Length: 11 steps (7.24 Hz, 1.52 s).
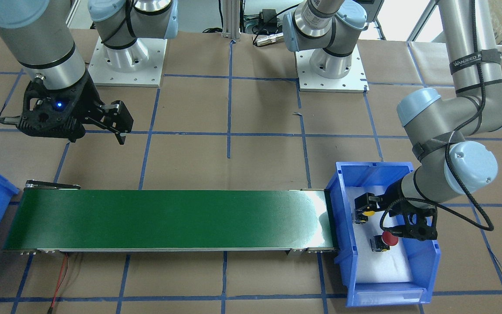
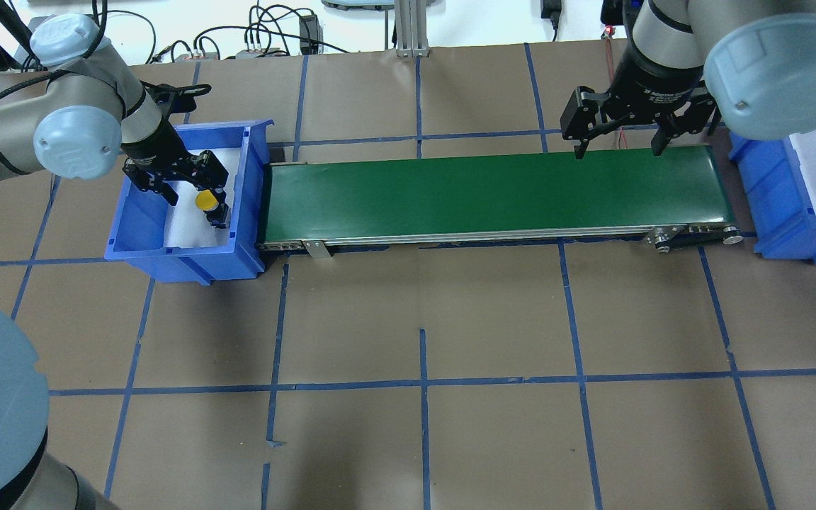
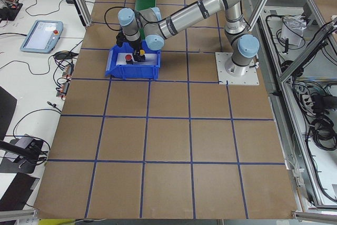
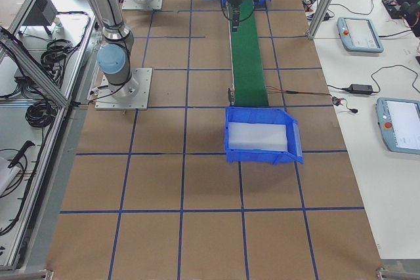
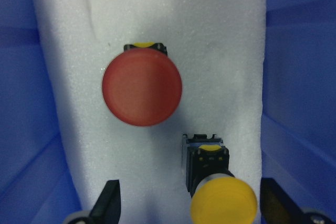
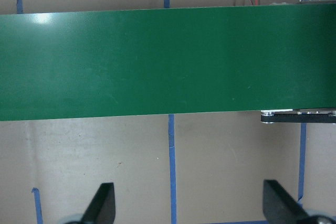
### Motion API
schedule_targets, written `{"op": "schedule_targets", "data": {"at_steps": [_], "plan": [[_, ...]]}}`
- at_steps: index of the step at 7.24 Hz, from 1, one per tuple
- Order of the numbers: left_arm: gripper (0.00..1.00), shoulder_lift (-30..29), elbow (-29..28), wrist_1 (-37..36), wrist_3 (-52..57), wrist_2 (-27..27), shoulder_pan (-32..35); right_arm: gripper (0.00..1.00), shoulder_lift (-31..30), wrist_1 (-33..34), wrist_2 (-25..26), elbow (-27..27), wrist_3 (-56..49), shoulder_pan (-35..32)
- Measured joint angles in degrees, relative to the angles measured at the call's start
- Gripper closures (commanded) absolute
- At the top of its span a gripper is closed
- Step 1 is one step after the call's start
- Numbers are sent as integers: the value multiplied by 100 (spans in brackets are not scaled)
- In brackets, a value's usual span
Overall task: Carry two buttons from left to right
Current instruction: 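Lower the left gripper into the blue bin onto the yellow button, then close the left gripper on the yellow button and lift it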
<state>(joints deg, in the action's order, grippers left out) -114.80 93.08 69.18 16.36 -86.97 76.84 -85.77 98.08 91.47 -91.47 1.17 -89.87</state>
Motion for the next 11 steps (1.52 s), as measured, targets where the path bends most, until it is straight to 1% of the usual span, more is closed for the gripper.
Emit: {"op": "schedule_targets", "data": {"at_steps": [1,2,3,5,7,8,9,11], "plan": [[37,-10,10,21,-33,0,-2,0,-3,0,4,3,-6,1],[47,-13,14,37,-55,-2,-1,0,-2,0,8,5,-10,3],[64,-16,14,46,-66,-4,3,0,-2,0,10,4,-13,4],[88,-15,-4,54,-71,-10,27,0,-10,-5,11,-1,-13,5],[88,18,-106,114,-122,-23,68,0,-17,-8,11,-2,-11,5],[88,88,-253,268,-172,-46,79,0,-18,-10,11,-3,-11,5],[88,159,-541,608,-196,-104,80,0,-18,-12,11,-3,-11,5],[88,226,-1345,1545,-185,-400,189,0,-18,-15,11,-3,-11,10]]}}
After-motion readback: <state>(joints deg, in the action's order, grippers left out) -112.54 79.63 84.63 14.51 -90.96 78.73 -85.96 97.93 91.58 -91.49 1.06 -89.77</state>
